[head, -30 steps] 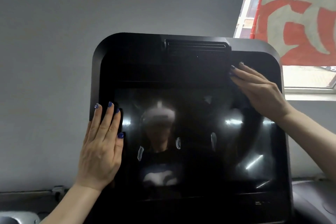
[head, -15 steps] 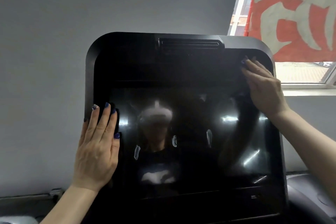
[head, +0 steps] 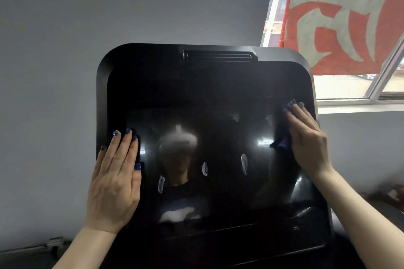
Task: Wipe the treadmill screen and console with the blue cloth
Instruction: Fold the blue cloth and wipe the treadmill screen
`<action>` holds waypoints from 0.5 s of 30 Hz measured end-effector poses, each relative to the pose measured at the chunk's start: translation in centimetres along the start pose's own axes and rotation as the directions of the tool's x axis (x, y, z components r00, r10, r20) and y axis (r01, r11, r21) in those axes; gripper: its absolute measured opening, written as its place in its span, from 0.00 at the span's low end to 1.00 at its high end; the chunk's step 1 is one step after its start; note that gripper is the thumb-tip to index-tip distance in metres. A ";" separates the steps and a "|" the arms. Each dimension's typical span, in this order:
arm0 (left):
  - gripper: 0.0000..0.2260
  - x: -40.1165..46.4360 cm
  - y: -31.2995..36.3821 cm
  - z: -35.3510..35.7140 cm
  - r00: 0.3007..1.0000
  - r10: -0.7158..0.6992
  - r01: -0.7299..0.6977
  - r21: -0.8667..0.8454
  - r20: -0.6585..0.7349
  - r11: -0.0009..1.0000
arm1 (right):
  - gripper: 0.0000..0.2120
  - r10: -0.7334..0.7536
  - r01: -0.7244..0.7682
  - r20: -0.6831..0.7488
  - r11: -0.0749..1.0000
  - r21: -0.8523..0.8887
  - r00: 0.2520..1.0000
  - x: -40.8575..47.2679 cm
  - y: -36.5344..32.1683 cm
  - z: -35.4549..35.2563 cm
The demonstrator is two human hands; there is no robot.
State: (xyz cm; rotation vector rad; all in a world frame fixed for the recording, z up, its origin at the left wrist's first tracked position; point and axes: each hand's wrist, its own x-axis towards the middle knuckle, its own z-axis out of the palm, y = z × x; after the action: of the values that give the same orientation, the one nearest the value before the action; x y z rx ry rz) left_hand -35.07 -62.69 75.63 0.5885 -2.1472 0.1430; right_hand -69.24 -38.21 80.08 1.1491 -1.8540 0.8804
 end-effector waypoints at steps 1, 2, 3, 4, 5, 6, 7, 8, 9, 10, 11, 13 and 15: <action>0.24 0.0 -0.1 0.0 1.000 -0.001 0.001 -0.003 -0.002 1.000 | 0.18 0.069 -0.069 -0.016 0.997 0.020 0.997 0.7 -0.6 0.4; 0.24 0.0 -0.1 0.1 1.000 -0.002 0.002 -0.005 -0.004 1.000 | 0.19 0.144 -0.142 -0.041 0.989 0.043 0.989 1.5 -1.4 1.0; 0.24 0.0 -0.1 0.1 1.000 -0.003 0.003 -0.008 -0.006 1.000 | 0.18 0.200 -0.196 -0.068 0.979 0.064 0.977 2.4 -2.2 1.6; 0.24 0.0 -0.2 0.1 1.000 -0.002 0.002 -0.010 -0.008 1.000 | 0.18 0.218 -0.212 -0.085 0.974 0.079 0.972 2.7 -3.0 2.0; 0.24 0.0 -0.1 0.2 1.000 -0.002 0.002 -0.012 -0.007 1.000 | 0.18 0.190 -0.184 -0.077 0.980 0.080 0.979 2.5 -3.4 2.1; 0.24 0.0 -0.1 0.1 1.000 -0.002 0.002 -0.014 -0.006 1.000 | 0.18 0.119 -0.115 -0.052 0.991 0.069 0.992 1.8 -3.4 1.9; 0.24 0.0 0.0 0.1 1.000 -0.003 0.003 -0.017 -0.008 1.000 | 0.17 0.022 -0.021 -0.014 0.998 0.061 1.000 0.6 -3.0 1.5; 0.24 0.0 0.0 0.1 1.000 -0.004 0.004 -0.017 -0.008 1.000 | 0.17 -0.067 0.065 0.023 0.996 0.060 0.998 -0.7 -2.4 0.7; 0.24 0.0 0.1 0.1 1.000 -0.003 0.003 -0.017 -0.004 1.000 | 0.17 -0.119 0.116 0.054 0.992 0.057 0.991 -1.7 -1.6 -0.1; 0.24 -0.1 0.1 0.1 1.000 -0.001 0.001 -0.018 0.001 1.000 | 0.17 -0.134 0.130 0.071 0.990 0.052 0.988 -2.2 -0.7 -0.8; 0.24 -0.1 0.0 0.1 1.000 -0.002 0.002 -0.020 0.002 1.000 | 0.17 -0.113 0.110 0.068 0.993 0.050 0.991 -2.0 -0.3 -1.0; 0.24 -0.1 -0.1 0.2 1.000 -0.003 0.003 -0.019 0.002 1.000 | 0.17 -0.015 0.015 0.012 0.999 0.036 1.000 -0.2 -0.7 0.0; 0.24 -0.1 -0.1 0.2 1.000 -0.002 0.002 -0.021 -0.001 1.000 | 0.17 0.073 -0.071 -0.050 0.996 0.046 0.996 1.7 -2.9 1.6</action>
State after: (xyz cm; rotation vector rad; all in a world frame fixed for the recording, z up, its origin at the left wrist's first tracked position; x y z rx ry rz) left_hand -35.13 -62.83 75.44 0.5783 -2.1451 0.1196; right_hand -67.45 -41.33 81.27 1.0823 -1.8520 0.9876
